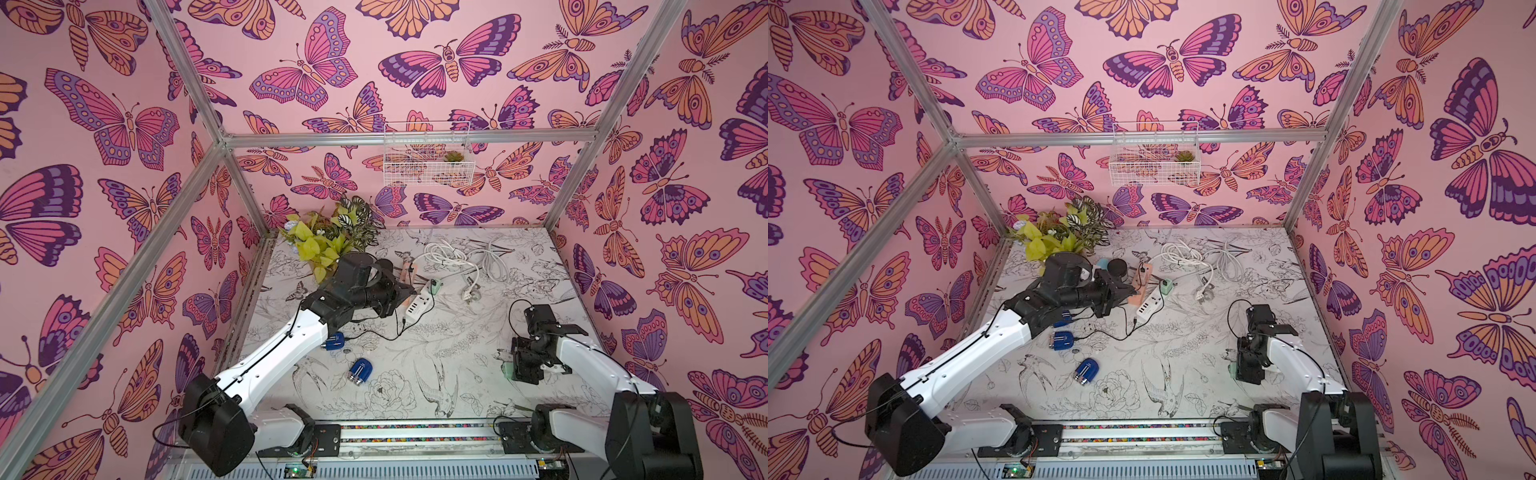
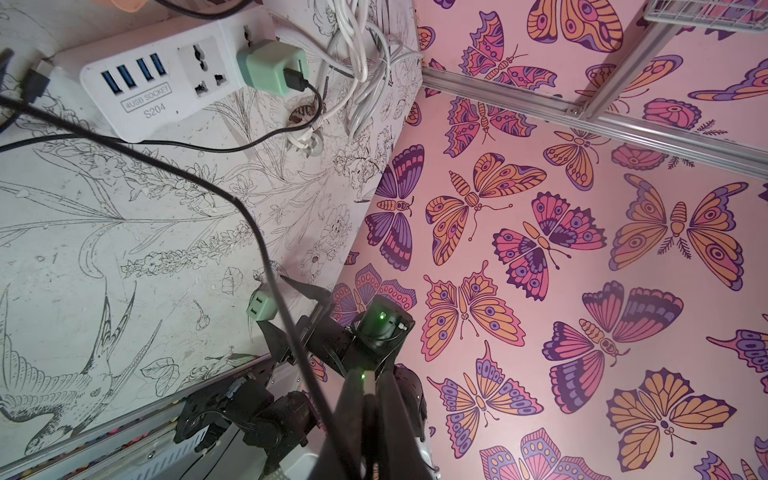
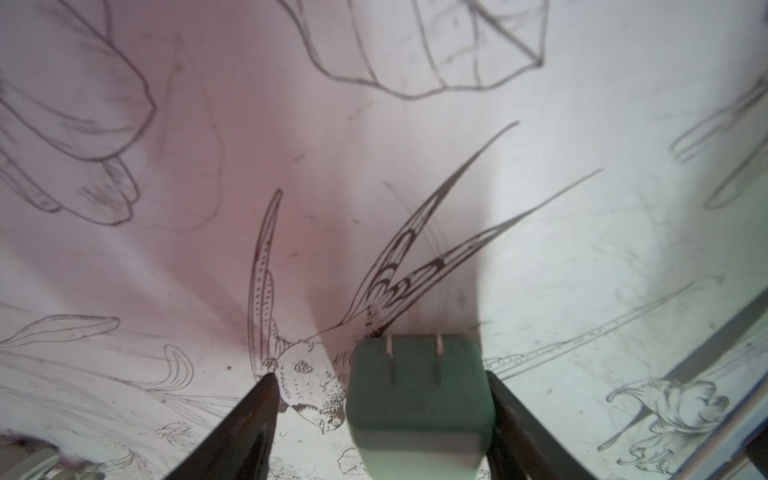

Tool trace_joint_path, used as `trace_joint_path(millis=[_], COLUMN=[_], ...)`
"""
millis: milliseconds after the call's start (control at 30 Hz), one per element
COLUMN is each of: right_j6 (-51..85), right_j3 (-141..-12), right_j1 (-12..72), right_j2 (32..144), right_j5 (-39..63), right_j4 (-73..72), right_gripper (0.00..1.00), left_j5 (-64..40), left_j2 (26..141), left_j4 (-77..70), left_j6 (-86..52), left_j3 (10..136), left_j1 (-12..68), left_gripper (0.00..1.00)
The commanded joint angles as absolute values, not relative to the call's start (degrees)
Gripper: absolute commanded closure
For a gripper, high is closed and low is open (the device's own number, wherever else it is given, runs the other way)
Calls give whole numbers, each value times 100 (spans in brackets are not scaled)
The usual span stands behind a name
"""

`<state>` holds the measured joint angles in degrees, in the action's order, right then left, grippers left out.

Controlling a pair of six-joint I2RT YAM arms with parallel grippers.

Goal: Charge the electric shaver
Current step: Pick up the plug from the center of the board.

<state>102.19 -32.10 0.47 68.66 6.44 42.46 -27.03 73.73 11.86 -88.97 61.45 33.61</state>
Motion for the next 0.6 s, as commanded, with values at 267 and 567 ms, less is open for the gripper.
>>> trace_joint_path(millis=[267,567], right_j6=[9331,9130], right_j3=[-3552,-3409], right_j1=[-129,-224], right_j2=[7704,7919], right_j5=[688,1026], right_j4=[4672,4449], right_gripper=[31,41], left_j5=[-2717,-2731], left_j2=[7453,7529], left_j4=[1149,1133], left_j6=[-8815,-8817], left_j3=[6119,6139], left_j1=[3313,3313], left_gripper=[100,100])
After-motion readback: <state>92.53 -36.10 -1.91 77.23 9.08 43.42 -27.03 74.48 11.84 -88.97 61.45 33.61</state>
